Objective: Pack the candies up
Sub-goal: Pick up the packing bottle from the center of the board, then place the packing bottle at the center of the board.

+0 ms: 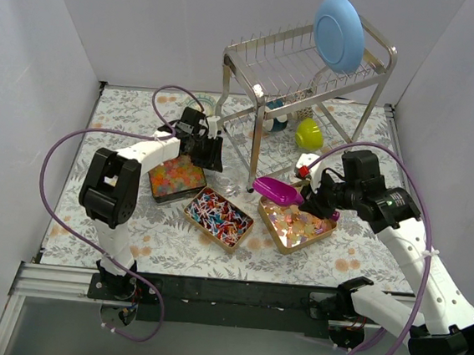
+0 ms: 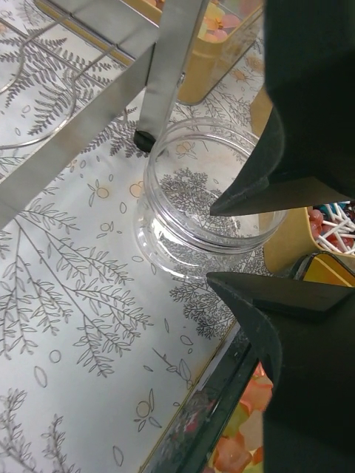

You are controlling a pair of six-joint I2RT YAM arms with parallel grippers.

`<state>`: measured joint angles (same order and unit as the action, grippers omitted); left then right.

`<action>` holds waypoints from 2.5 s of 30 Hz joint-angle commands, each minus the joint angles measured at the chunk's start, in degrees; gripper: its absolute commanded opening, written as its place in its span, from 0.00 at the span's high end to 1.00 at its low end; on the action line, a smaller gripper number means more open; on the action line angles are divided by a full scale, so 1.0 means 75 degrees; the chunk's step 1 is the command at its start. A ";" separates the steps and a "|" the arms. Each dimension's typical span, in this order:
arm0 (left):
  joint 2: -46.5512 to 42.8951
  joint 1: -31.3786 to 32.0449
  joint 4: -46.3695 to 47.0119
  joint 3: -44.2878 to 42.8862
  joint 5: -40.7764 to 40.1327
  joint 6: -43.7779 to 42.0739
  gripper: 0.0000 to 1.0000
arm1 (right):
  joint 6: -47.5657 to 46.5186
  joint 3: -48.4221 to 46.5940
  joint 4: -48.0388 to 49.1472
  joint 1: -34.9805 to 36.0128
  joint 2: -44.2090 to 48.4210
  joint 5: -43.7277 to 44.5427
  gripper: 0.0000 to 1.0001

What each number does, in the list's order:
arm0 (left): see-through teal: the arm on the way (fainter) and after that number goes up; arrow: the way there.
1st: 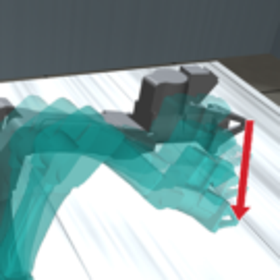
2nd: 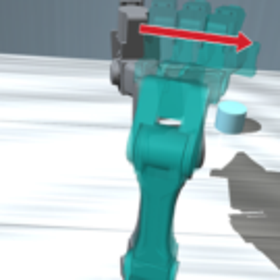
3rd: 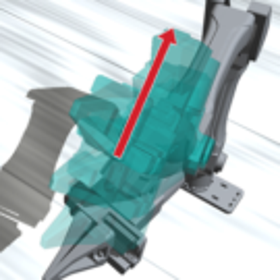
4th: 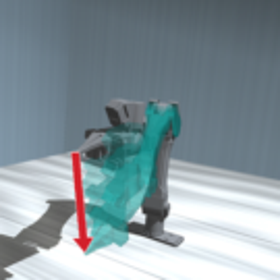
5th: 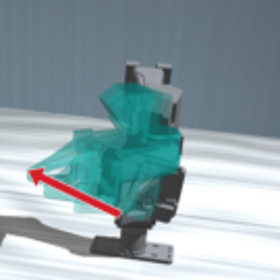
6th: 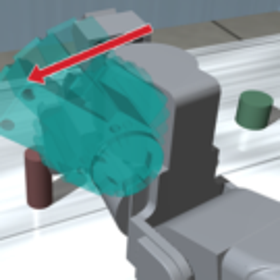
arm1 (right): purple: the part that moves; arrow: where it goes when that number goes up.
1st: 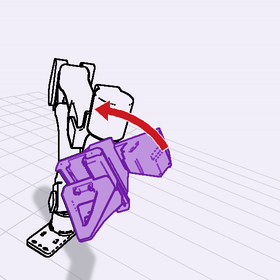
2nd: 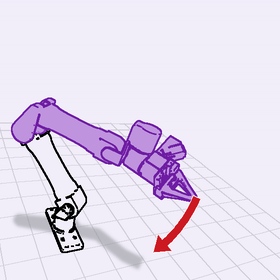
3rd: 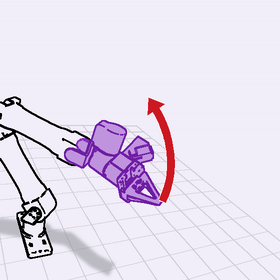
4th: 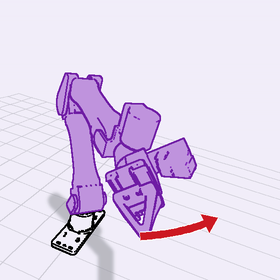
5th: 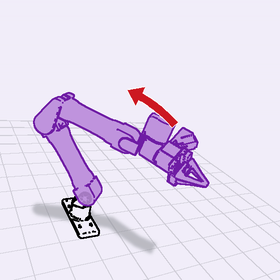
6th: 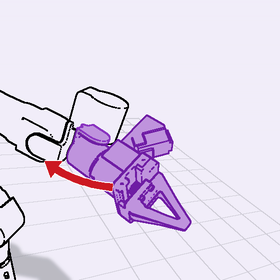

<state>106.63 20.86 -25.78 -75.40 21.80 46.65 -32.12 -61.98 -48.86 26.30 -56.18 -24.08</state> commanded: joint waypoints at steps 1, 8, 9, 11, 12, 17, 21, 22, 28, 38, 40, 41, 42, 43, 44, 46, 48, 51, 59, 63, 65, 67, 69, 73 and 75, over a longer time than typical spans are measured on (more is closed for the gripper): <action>-0.0108 0.0089 -0.0043 0.0162 -0.0094 -0.0057 0.67 | 0.0099 0.0049 0.0398 -0.0050 0.0097 -0.0130 0.99; -0.0295 0.0089 -0.0031 0.0010 -0.0142 -0.0103 0.92 | 0.0111 0.0095 0.0409 -0.0085 0.0144 -0.0083 0.99; -0.0319 0.0089 -0.0031 -0.0025 -0.0153 -0.0115 0.92 | 0.0111 0.0107 0.0433 -0.0097 0.0155 -0.0071 0.99; -0.0389 0.0089 -0.0031 -0.0165 -0.0223 -0.0127 0.95 | 0.0157 0.0107 0.0468 -0.0109 0.0155 -0.0071 0.99; -0.0401 0.0089 -0.0055 -0.0224 -0.0235 -0.0220 0.96 | 0.0169 0.0084 0.0468 -0.0120 0.0144 -0.0071 0.99; -0.0740 0.0089 -0.1131 -0.0681 -0.0387 -0.0583 1.00 | 0.0076 -0.0150 0.0374 -0.0132 0.0050 0.0080 0.99; -0.1769 0.0089 -0.1683 -0.0776 -0.0341 -0.0957 1.00 | 0.0075 -0.0116 0.0456 -0.0132 0.0085 0.0151 0.99; -0.2236 0.0089 -0.1858 -0.0764 -0.0317 -0.1075 1.00 | 0.0133 -0.0081 0.0479 -0.0144 0.0108 0.0151 0.99; -0.3458 0.0113 -0.3414 -0.0286 0.0549 -0.2761 1.00 | 0.0158 0.0084 0.0597 -0.0203 0.0109 0.0350 0.99; -0.5181 0.0253 -0.5269 0.1251 0.1898 -0.5903 1.00 | 0.0075 0.0095 0.0574 -0.0203 0.0015 0.0761 0.99; -0.5416 0.0452 -0.5131 0.1661 0.1758 -0.6021 1.00 | 0.0064 0.0107 0.0574 -0.0203 0.0038 0.0784 0.99; -0.5521 0.0569 -0.5025 0.1825 0.1502 -0.5963 1.00 | 0.0052 0.0096 0.0573 -0.0214 0.0038 0.0796 0.99; -0.5603 0.0848 -0.4908 0.2047 0.1348 -0.5928 1.00 | 0.0029 0.0084 0.0550 -0.0214 0.0038 0.0866 0.99; -0.5743 0.1060 -0.4674 0.2165 0.1150 -0.5684 1.00 | 0.0005 0.0072 0.0527 -0.0214 0.0038 0.0913 0.99; -0.5768 0.1282 -0.4602 0.2259 0.0927 -0.5554 1.00 | -0.0041 0.0049 0.0515 -0.0203 0.0050 0.0948 0.99; -0.5815 0.2055 -0.4404 0.2574 0.0306 -0.5238 1.00 | -0.0100 0.0002 0.0445 -0.0214 0.0073 0.1100 0.99; -0.5850 0.2757 -0.4111 0.2844 -0.0558 -0.4652 1.00 | -0.0147 -0.0033 0.0386 -0.0214 0.0085 0.1240 0.99; -0.5827 0.3113 -0.3350 0.3126 -0.1427 -0.3937 1.00 | -0.0288 -0.0174 0.0176 -0.0214 0.0097 0.1405 0.99; -0.5557 0.3113 -0.2282 0.3793 -0.2028 -0.3209 1.00 | -0.0873 -0.0280 -0.0680 -0.0203 0.0260 0.1885 0.99; -0.5592 0.3125 -0.2188 0.4134 -0.1899 -0.2963 1.00 | -0.1049 -0.0396 -0.0856 -0.0203 0.0296 0.2003 0.99; -0.5592 0.3125 -0.2106 0.4205 -0.2027 -0.2811 1.00 | -0.1096 -0.0502 -0.0926 -0.0203 0.0238 0.2026 0.99; -0.5592 0.3125 -0.2047 0.4275 -0.2087 -0.2694 1.00 | -0.1108 -0.0642 -0.1008 -0.0203 0.0179 0.2015 0.99; -0.5581 0.3125 -0.2047 0.4287 -0.2052 -0.2716 0.94 | -0.1120 -0.0713 -0.1032 -0.0203 0.0109 0.1991 0.99; -0.5603 0.3125 -0.2351 0.4018 -0.1806 -0.2775 0.62 | -0.1108 -0.0760 -0.1020 -0.0203 -0.0009 0.1898 0.99; -0.5674 0.3124 -0.2631 0.3727 -0.1793 -0.2740 0.51 | -0.1085 -0.0807 -0.1009 -0.0203 -0.0090 0.1863 0.99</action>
<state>65.45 44.10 -43.27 -43.62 7.49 25.52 -39.70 -65.21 -56.77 25.08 -55.86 -9.19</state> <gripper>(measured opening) 0.401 0.328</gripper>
